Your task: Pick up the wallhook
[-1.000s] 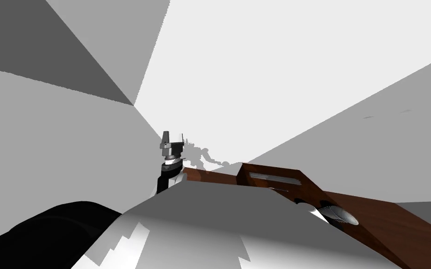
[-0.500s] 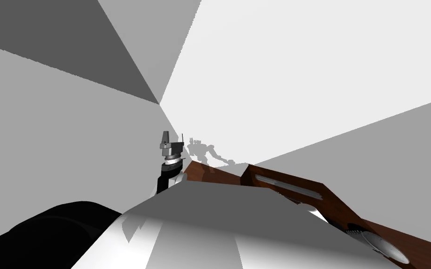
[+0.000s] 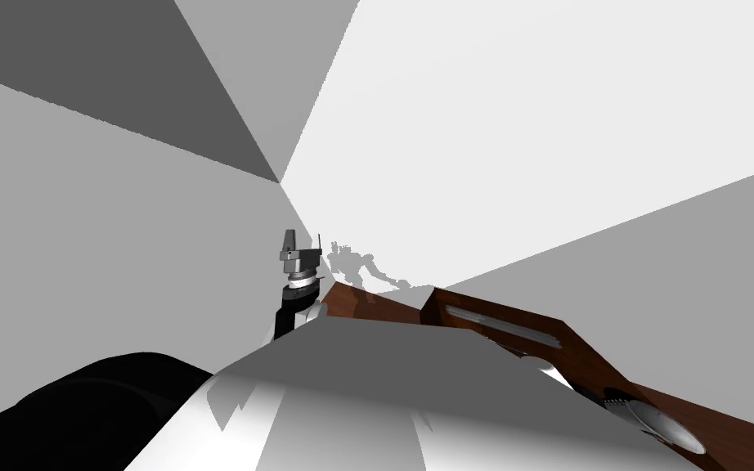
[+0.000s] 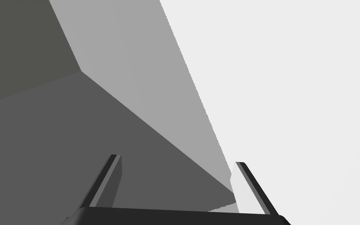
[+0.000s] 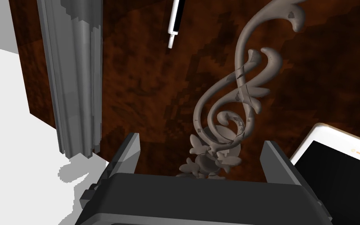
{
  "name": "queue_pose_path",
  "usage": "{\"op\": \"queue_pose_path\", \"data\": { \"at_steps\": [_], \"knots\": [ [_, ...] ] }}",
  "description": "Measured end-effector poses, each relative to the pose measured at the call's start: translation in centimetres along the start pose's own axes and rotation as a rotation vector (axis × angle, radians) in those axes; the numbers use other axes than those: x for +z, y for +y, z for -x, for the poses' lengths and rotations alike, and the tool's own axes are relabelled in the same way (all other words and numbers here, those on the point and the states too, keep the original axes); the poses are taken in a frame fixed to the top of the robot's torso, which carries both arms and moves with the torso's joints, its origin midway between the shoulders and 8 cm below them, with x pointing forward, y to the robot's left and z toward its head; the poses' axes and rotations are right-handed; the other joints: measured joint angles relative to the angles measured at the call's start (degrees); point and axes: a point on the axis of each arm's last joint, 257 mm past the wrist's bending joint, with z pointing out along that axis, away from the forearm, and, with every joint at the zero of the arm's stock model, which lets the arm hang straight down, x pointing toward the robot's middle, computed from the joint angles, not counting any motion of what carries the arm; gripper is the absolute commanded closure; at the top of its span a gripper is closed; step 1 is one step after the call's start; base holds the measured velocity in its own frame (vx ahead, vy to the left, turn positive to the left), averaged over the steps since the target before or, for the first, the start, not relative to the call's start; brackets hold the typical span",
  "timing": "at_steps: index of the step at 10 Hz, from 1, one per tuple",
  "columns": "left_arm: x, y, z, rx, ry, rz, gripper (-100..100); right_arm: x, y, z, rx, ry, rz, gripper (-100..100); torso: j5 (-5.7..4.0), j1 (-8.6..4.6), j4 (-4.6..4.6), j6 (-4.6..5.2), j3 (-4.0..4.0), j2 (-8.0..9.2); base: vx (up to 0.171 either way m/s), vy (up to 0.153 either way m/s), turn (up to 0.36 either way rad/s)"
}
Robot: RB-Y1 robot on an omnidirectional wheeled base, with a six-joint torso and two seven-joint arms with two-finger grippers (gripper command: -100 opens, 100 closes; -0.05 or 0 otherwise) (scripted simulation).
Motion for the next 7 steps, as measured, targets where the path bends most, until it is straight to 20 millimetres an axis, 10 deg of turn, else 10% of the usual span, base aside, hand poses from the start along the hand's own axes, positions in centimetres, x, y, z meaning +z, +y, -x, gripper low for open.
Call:
{"op": "queue_pose_path", "data": {
  "at_steps": [7],
  "knots": [
    [0.0,0.0,0.0,0.0,0.0,0.0,0,0.5,-0.3,2.0,-0.074,-0.034,-0.003,-100,-0.03,-0.11,-0.09,0.0,-0.25,-0.42,0.074,-0.019,-0.186]
  ]
}}
